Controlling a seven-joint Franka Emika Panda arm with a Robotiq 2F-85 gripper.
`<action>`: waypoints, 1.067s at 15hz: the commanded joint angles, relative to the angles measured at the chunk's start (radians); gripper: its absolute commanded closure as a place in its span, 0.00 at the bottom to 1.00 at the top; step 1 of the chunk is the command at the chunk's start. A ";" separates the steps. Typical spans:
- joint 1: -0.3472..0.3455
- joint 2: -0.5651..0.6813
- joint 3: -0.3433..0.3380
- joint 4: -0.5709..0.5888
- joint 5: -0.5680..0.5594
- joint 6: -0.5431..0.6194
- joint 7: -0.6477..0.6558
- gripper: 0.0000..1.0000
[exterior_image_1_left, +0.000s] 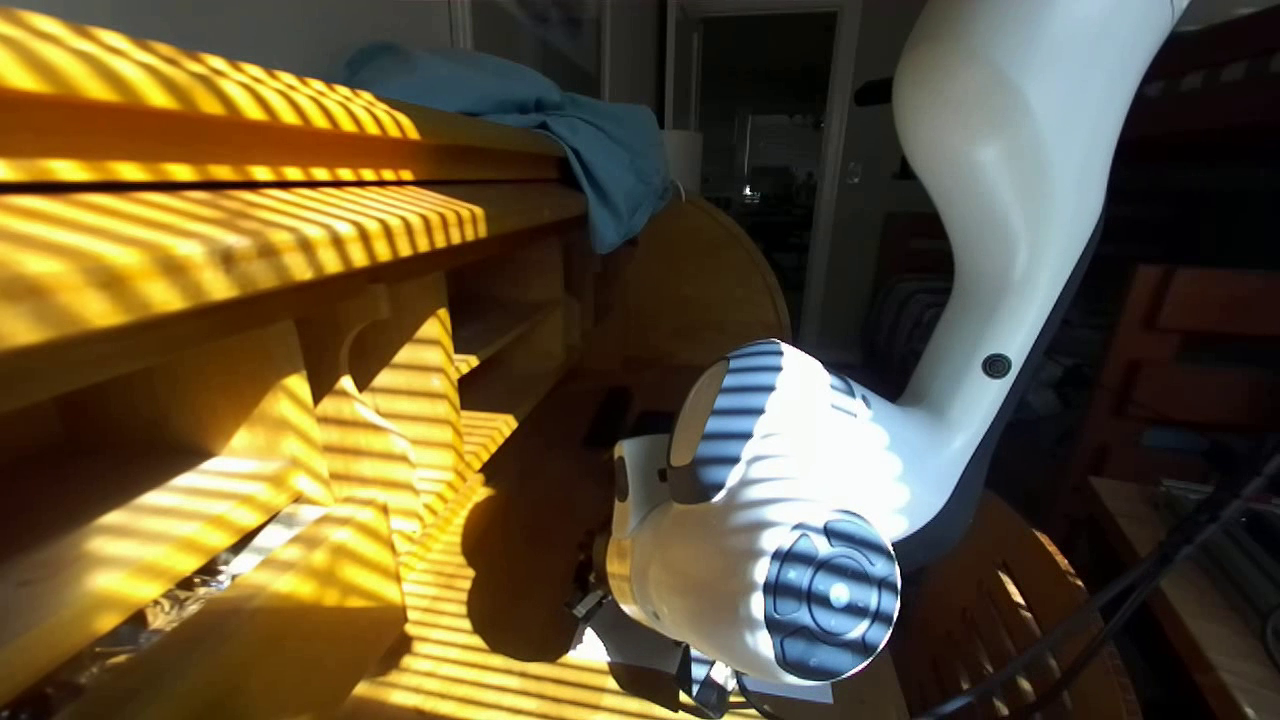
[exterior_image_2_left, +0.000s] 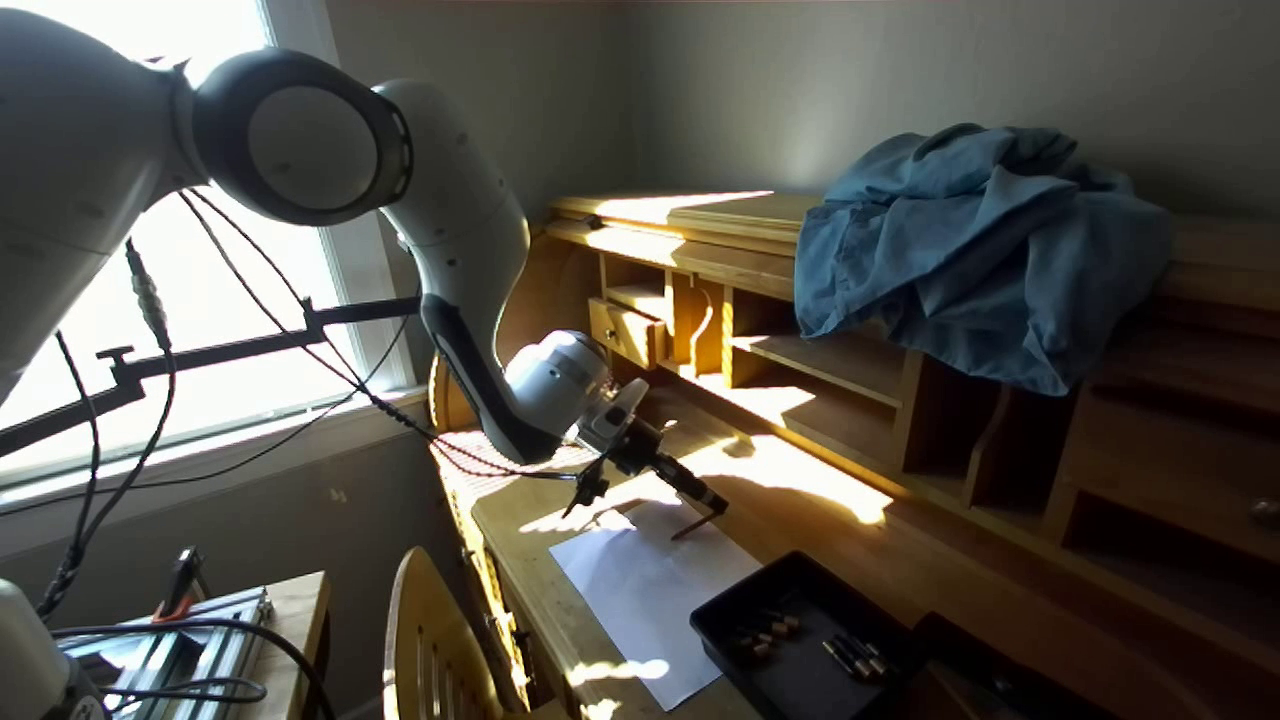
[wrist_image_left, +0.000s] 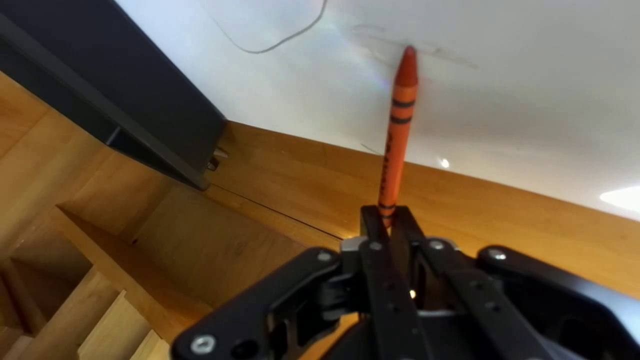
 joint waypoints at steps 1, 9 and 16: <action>-0.004 -0.004 0.003 -0.012 0.016 -0.027 -0.005 0.98; 0.006 0.024 0.007 0.032 0.014 -0.029 -0.036 0.98; 0.024 0.034 0.010 0.062 0.010 -0.035 -0.071 0.98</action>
